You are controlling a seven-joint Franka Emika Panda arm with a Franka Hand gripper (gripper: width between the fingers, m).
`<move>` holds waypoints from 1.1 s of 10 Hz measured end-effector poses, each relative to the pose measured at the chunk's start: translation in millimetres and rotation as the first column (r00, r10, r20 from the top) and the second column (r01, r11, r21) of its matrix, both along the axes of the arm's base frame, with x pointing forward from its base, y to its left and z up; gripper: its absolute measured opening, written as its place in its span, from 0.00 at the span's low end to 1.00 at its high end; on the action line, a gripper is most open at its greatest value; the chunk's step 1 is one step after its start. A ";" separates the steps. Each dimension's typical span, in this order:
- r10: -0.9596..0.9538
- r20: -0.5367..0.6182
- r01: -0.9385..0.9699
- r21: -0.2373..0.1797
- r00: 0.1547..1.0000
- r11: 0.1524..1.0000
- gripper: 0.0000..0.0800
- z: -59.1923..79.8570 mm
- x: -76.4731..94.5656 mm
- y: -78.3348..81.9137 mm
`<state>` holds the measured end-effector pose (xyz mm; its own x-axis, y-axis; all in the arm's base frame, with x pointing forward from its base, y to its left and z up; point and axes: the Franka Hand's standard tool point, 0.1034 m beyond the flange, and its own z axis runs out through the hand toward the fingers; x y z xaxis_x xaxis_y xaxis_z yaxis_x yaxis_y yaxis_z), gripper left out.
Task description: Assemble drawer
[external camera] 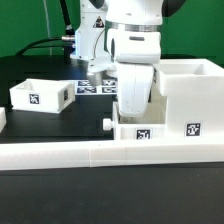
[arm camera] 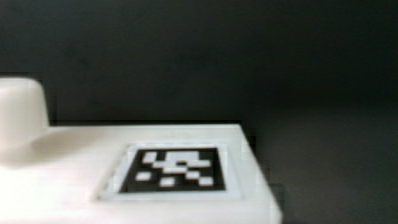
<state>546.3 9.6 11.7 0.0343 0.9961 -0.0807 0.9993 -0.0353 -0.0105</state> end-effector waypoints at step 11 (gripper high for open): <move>-0.069 0.026 0.069 -0.005 0.997 0.998 0.80 24.1 9.1 6.0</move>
Offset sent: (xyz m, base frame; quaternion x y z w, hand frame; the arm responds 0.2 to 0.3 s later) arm 0.0000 0.0000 0.0000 0.0000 0.0000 0.0000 1.0000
